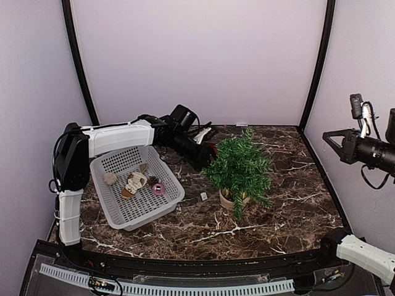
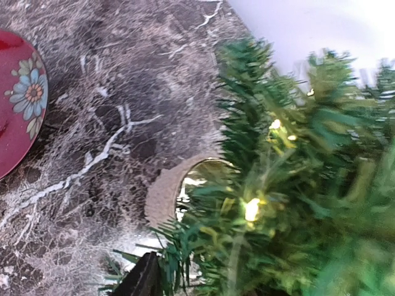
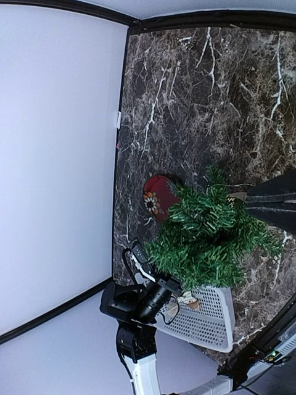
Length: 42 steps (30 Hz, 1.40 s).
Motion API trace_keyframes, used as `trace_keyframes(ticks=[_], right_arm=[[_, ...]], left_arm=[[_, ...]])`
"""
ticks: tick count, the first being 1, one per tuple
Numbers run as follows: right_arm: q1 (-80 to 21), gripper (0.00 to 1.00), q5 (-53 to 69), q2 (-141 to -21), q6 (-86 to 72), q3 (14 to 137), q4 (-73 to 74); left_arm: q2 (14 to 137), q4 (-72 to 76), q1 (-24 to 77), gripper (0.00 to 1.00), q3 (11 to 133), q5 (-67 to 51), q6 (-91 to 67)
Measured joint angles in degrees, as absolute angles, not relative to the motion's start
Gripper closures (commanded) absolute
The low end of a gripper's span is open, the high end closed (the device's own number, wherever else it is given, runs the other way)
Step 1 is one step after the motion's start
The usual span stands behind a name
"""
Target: Decorate the small christmas tree
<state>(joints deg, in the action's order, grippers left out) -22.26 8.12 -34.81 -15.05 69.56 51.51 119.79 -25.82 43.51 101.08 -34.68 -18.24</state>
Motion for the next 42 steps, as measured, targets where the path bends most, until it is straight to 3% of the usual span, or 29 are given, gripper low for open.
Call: trace_keyframes(ticks=[18,33,42], right_arm=[[-22.2,1.00,22.4,-29.8,-13.7,73.3,57.6],[-19.6,1.00,40.3,-27.9,-15.4,76.5,57.1],[-16.4,1.00,47.9,-25.6,-18.9,76.0,54.3]], left_arm=[[113.0,-25.8,43.8,0.45,101.0,-34.2,-20.0],[95.8,-19.6,44.5,0.49,89.4,-21.8,-16.9],[92.0,-11.0,57.5,0.52,87.6,-19.3,-1.0]])
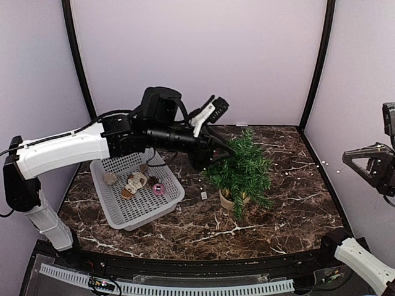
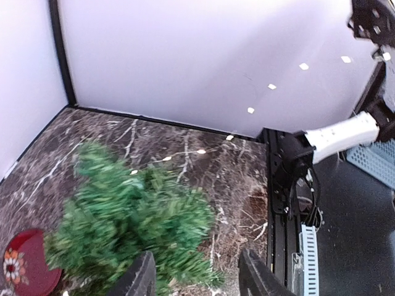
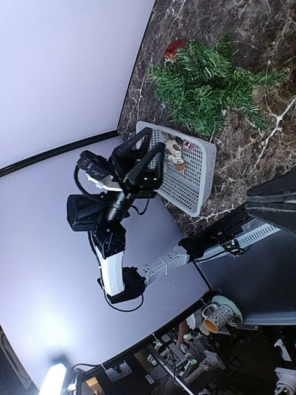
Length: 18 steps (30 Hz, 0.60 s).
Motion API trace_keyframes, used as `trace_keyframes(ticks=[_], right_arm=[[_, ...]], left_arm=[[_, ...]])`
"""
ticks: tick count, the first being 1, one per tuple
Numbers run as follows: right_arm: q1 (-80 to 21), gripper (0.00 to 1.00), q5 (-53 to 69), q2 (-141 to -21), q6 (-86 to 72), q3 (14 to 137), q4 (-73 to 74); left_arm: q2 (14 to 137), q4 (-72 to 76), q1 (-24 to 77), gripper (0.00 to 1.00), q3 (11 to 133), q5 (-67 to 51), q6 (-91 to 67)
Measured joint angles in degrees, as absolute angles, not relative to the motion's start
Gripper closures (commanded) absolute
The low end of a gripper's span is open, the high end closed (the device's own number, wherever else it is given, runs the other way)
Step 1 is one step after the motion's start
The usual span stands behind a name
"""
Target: Decorate the small christmas tree
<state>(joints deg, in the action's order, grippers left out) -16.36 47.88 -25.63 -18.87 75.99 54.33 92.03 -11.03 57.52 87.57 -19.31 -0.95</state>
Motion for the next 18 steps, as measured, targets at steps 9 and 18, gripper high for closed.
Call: trace_keyframes(ticks=[9,18], right_arm=[[-15.7,1.00,50.3,-25.9,-20.6,76.7,52.6],[-15.4,1.00,51.8,-25.9,-21.6,77.1,52.0]], left_arm=[[107.1,-7.9,64.5,0.60,96.2,-18.6,15.8],[117.6,-10.4,67.2,0.58,111.0,-11.9,29.8]])
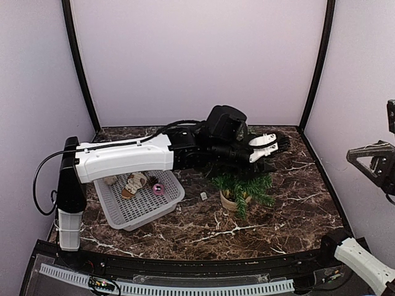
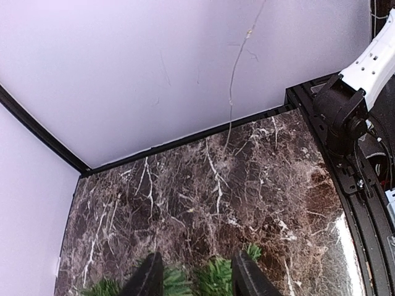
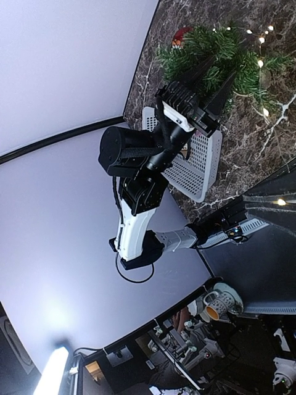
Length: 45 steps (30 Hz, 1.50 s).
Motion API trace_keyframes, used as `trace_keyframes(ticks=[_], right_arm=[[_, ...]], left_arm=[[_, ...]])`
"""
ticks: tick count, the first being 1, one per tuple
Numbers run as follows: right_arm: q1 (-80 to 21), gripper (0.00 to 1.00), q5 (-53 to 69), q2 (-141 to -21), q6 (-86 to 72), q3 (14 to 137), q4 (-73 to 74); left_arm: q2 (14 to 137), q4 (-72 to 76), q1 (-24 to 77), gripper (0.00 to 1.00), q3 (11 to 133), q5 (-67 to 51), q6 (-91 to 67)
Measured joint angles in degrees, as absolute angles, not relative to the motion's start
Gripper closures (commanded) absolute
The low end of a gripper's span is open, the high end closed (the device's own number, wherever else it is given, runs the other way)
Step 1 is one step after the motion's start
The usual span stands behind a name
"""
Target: Decorate the small christmas tree
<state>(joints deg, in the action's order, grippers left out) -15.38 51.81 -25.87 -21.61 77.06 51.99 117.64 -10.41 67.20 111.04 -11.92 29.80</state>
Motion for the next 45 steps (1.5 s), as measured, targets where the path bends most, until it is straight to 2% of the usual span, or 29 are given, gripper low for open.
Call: trace_keyframes(ticks=[7,22,36,45], right_arm=[[-15.3,1.00,52.9,-25.9,-21.8,77.1,51.3],[-14.1,1.00,57.5,-25.8,-26.3,76.5,45.9],[-13.5,1.00,58.8,-25.7,-28.1,75.8,44.5],[-13.5,1.00,59.4,-25.6,-28.6,75.7,43.6]], left_arm=[[122.9,-11.3,69.9,0.56,118.2,-10.4,34.9],[124.0,-8.6,73.1,0.55,118.8,-10.2,33.6],[124.0,1.3,74.3,0.64,118.8,-8.7,30.6],[124.0,4.3,74.5,0.74,118.8,-9.0,29.1]])
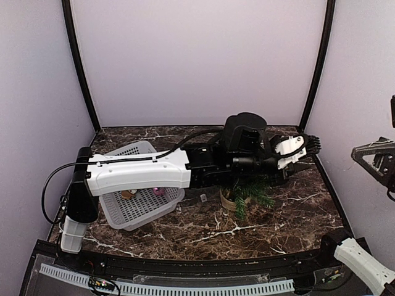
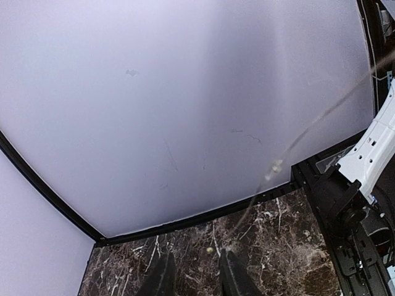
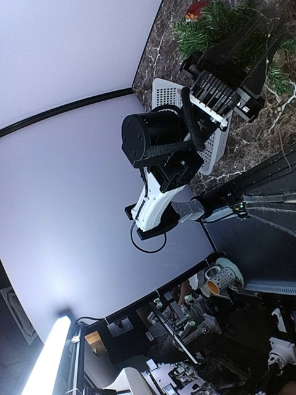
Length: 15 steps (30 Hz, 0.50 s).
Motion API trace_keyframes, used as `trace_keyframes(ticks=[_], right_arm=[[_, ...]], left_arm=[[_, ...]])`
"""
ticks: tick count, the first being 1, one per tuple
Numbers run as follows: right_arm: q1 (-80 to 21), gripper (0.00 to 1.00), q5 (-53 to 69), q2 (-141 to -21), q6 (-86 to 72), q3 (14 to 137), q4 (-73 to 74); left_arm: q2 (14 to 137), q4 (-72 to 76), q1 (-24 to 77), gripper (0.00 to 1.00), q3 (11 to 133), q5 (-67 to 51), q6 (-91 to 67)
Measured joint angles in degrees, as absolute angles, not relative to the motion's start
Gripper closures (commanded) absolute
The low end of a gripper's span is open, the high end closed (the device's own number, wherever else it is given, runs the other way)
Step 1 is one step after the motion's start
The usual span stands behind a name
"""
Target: Decorate the small christmas tree
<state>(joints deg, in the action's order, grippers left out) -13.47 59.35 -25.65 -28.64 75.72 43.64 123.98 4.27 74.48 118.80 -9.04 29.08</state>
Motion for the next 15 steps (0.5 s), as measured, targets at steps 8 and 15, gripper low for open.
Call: trace_keyframes(ticks=[8,15], right_arm=[[-13.2,1.00,59.8,-25.6,-29.4,74.9,42.5],[-13.1,1.00,60.6,-25.5,-30.1,74.5,41.8]], left_arm=[[124.0,4.4,74.6,0.86,118.6,-11.2,27.7],[123.6,5.4,75.1,0.84,115.2,-11.8,26.9]])
